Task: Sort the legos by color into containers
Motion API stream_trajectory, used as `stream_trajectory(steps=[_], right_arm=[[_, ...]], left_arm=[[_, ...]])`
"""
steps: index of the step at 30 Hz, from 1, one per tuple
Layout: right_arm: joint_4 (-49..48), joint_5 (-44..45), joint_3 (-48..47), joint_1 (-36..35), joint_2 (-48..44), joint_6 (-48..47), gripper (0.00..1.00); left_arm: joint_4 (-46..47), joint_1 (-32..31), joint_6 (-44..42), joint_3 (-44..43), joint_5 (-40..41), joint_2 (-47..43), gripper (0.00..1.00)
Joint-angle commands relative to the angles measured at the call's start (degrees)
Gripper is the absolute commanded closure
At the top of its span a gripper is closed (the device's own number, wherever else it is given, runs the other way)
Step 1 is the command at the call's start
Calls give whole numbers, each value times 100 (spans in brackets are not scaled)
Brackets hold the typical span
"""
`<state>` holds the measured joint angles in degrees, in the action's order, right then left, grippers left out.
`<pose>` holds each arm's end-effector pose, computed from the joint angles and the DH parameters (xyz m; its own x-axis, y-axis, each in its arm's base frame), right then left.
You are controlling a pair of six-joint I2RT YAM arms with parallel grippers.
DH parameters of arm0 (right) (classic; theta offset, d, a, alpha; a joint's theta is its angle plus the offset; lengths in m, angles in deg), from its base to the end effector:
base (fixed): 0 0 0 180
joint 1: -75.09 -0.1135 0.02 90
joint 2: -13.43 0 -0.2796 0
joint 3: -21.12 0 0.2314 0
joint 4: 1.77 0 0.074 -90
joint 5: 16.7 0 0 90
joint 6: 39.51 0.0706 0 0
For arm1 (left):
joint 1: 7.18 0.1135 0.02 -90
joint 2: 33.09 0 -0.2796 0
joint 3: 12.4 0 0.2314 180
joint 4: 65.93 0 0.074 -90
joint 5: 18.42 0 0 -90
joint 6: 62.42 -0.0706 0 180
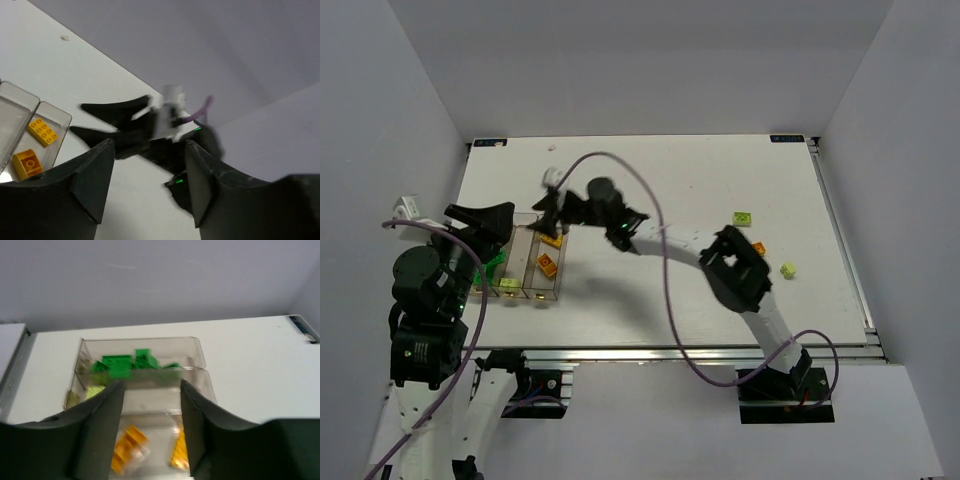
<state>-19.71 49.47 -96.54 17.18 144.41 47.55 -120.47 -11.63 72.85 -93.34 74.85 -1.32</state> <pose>0.2769 0.4952 0.2824 0.0935 0.0607 -0.9938 -0.9854 0.1481 -0.0836 0.0775 -0.0020 0.4223 -0.0805 -0.7052 -0.7045 -0.0516 0.7088 -0.7036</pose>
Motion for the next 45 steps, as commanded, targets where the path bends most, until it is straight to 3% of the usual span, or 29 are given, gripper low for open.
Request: stream_trajectory(steps=[1,2,3,4,6,13,16,19,25,28,38,45], right_arm=[[105,-920,977,954,-1336,13,49],[263,-1026,1208,1122,-1547,-39,74],[456,-1175,1428,1307,-1984,-179,88],[885,-1202,1839,1657,-2215,-294,99],[1474,-1281,2228,2227,-2828,-513,100],[3345,-1378,3021,4312,-4009,-637,100],[4007,-1457,3091,5086,-4168,-778,96],[4247,-1492,3459,5579,-4405,-787,95],[3711,-1492,4347,5721,-5047,-550,95],[3553,-1492,4471,5729,-5100,-374,95],[3429,-1571,4427,5729,-4942,-172,95],[3411,-1589,4558,5721,-5020,-145,95]], left_arm=[[952,23,42,350,-861,101,35],[1232,32,51,446,-993,145,50],[1400,23,104,665,-1117,258,74],[1558,23,130,780,-1248,321,83],[1954,23,157,1113,-1635,600,93],[2299,-73,69,1660,-2498,1970,95],[1791,-442,-343,1372,-1666,2481,94],[622,-504,-791,1046,-532,3334,94],[-415,-487,-1319,676,1524,3784,97],[-645,-469,-1460,632,1957,3916,100],[-497,-101,-1943,1098,2143,4284,100],[-93,181,-2514,975,2213,4706,94]])
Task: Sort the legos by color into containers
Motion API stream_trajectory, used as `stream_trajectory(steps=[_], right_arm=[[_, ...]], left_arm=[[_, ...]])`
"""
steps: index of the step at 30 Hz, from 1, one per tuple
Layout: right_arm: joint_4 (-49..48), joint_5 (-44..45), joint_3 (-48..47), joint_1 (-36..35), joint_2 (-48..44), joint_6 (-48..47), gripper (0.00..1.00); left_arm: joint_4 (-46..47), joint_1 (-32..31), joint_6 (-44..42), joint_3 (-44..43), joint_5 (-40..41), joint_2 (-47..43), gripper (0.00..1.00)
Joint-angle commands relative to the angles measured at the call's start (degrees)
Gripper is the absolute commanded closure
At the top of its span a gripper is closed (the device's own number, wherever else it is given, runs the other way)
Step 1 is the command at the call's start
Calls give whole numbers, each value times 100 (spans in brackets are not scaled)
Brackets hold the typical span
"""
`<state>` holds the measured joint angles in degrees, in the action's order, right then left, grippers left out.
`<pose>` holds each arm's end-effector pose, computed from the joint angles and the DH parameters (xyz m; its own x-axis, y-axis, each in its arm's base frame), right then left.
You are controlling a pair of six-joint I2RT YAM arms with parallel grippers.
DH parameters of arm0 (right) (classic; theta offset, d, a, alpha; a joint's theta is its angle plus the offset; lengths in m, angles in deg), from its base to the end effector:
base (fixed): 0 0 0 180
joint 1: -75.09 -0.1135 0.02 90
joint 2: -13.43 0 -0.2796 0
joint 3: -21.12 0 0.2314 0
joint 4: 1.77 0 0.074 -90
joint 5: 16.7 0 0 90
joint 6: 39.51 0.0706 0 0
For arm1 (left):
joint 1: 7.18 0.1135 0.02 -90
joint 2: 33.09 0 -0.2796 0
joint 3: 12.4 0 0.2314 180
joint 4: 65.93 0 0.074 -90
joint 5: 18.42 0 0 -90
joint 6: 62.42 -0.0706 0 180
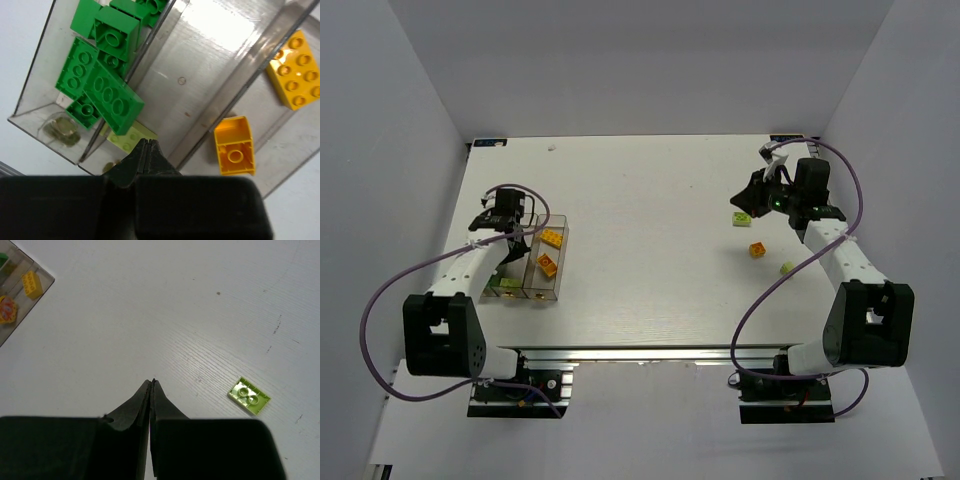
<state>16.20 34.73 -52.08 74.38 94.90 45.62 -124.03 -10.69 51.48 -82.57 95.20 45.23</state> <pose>0.3228 0.0480 0.2996 -0.3922 -0.0712 -0.9171 -0.6043 0.7716 0.1985 0.2496 0.0130 0.2276 -0.7927 -0.3233 -0.5168 -0.4661 0.8678 0.1721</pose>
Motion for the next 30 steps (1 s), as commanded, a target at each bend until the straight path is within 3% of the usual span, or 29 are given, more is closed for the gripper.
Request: stream_trajectory(steps=[1,14,25,30], right_arm=[[-188,-99,131,9,-114,47,95],[-232,-37,254,1,-228,108,95],[-232,-63,227,9,-105,91,96],[-232,-81,254,10,-123,91,96]], left_arm=[[307,131,-421,-146,187,104,93],[396,316,-606,-243,266,192,76],[255,553,-624,-112,697,-80,47],[238,676,-623,-120,732,-133,46]])
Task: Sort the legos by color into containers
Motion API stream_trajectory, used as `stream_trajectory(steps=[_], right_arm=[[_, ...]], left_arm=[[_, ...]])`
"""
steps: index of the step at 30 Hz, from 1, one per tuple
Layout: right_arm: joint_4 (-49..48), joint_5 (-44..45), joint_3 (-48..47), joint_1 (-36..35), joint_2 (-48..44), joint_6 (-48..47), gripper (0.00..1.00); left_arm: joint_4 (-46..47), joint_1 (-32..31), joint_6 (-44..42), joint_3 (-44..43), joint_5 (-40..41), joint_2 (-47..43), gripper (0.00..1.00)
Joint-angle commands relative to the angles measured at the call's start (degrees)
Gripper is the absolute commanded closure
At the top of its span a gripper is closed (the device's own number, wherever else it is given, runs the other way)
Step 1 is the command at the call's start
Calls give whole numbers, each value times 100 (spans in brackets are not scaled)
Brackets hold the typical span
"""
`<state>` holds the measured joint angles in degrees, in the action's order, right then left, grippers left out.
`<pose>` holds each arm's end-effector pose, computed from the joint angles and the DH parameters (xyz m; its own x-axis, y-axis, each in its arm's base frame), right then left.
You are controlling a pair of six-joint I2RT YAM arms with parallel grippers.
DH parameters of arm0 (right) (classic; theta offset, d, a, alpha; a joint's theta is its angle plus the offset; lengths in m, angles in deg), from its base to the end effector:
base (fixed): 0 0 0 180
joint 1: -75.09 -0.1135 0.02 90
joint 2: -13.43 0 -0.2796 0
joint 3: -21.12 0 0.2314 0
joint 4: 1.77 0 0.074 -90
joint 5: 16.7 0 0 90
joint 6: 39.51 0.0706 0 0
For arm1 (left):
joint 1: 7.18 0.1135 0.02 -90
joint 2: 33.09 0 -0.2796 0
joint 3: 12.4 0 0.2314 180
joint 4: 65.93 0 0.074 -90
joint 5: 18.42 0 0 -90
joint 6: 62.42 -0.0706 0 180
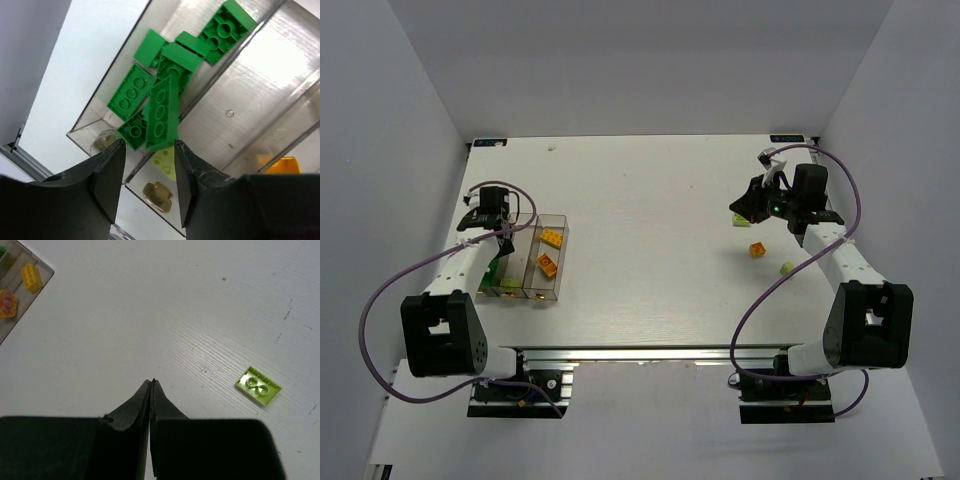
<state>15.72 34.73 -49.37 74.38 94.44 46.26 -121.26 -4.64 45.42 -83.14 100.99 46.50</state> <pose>0.3173 0.0480 0.2867 -0.4270 -0.0630 -0.9021 -0.5932 0.7724 0.2269 0.2554 0.0460 0.2309 -0.7788 -0.3017 -0.5500 -0.5156 0.8072 0.2873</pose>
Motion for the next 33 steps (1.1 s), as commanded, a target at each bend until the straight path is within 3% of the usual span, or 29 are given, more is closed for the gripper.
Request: stream_trajectory(steps=[1,3,4,5,6,14,16,18,20,22,23,24,26,27,29,33], right_arm=[[-184,-90,-17,10,-86,27,96],[-184,-90,0,1,-94,10,96],[-184,-81,0,1,-103,1,96],[-184,-90,9,9,-112,-8,96],[-184,-90,18,1,-121,-25,96],[-167,-107,27,10,-147,-60,97],[-167,-98,27,1,-130,-95,97],[-132,-37,0,1,-103,-122,96],[34,94,-96,1,10,-236,95],[280,454,-245,1,177,-324,82],[464,594,-350,9,291,-455,76],[901,692,-604,10,518,-543,63],[1221,1087,-772,9,722,-692,52],[1405,1280,-860,10,845,-754,33],[1450,1613,-896,-8,968,-808,11],[1372,2307,-1010,-52,1144,-904,11]], left_arm=[[-40,79,-18,-72,144,-269,47],[21,97,-18,-125,-56,-417,62],[74,97,-18,-125,-162,-496,74],[100,88,-1,-177,-259,-576,94],[92,88,17,-221,-373,-637,100],[101,88,193,-204,-927,-945,100],[127,88,219,-204,-1216,-1016,89],[302,88,210,-187,-2164,-1077,80],[730,88,412,-47,-3328,-1165,64],[1092,71,823,181,-3957,-1244,46],[1303,62,965,261,-4247,-1279,41],[1583,-25,1088,296,-4546,-1314,38],[1901,-131,1352,358,-4742,-1341,33],[1963,-236,1414,358,-4786,-1367,31],[2156,-482,1563,350,-4857,-1394,30],[2324,-580,1766,393,-4883,-1473,29]])
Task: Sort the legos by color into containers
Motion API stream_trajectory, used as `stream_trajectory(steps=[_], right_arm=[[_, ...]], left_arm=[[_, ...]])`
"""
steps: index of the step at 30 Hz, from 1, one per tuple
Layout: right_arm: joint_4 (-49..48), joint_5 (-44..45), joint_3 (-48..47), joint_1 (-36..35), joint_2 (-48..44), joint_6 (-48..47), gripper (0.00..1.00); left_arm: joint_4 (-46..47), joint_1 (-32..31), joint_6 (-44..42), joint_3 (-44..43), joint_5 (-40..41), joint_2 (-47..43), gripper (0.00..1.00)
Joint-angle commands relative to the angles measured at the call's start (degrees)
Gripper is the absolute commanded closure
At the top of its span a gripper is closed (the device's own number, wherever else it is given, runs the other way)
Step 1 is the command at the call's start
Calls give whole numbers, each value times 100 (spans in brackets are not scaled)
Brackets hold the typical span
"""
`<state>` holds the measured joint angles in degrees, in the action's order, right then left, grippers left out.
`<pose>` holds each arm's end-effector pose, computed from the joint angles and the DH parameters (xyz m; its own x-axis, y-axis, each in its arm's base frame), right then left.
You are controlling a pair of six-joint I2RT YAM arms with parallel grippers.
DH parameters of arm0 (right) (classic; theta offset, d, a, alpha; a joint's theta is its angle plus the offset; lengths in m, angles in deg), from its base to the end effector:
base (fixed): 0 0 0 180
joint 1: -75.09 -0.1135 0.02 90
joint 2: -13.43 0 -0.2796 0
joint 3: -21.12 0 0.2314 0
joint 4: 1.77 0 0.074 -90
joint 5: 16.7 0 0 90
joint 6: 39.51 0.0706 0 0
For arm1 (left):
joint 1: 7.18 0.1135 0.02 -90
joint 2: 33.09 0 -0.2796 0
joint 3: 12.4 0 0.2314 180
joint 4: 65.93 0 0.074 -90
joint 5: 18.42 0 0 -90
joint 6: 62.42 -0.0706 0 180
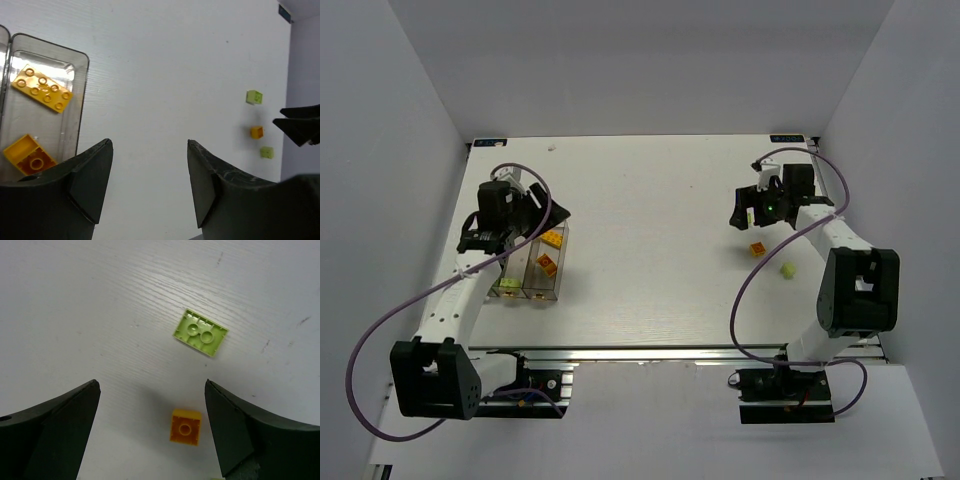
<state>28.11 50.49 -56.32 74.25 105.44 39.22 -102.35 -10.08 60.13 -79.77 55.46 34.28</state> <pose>0.3526 0.0325 0.2373 -0.6300 -0.1894 -0.7532 -0.4215 0.8979 0.1267 0.2566 -0.0326 0.2874 -0.6460 -0.4848 -0.5896 -0.0900 0.8154 -0.5719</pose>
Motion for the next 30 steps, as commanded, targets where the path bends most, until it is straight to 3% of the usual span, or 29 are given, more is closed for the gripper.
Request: stream_trajectory(steps=[1,3,6,10,12,14,18,30], right_arm=[[123,786,-429,-56,98,-244,10],[202,691,-578,-56,281,-419,11],[605,-79,-921,-56,467,-1786,10],[1501,-786,-1395,-56,756,-4761,11],[2518,-1092,-1992,-56,1204,-6176,13],[3222,-1147,-2623,-56,1686,-6536,17],[3602,-1077,-3310,-56,2277,-6827,21],[3631,-681,-3436,-56,2814,-7197,22]], left_arm=[[468,-53,365,83,-330,-303,29],[548,-44,400,188,-322,-356,29],[653,-53,515,346,-322,-453,29],[724,-44,611,479,-322,-594,29],[732,-53,612,496,-330,-638,29],[715,-44,603,470,-295,-673,29],[671,-44,594,435,-199,-769,29],[460,-44,497,488,-67,-954,28]])
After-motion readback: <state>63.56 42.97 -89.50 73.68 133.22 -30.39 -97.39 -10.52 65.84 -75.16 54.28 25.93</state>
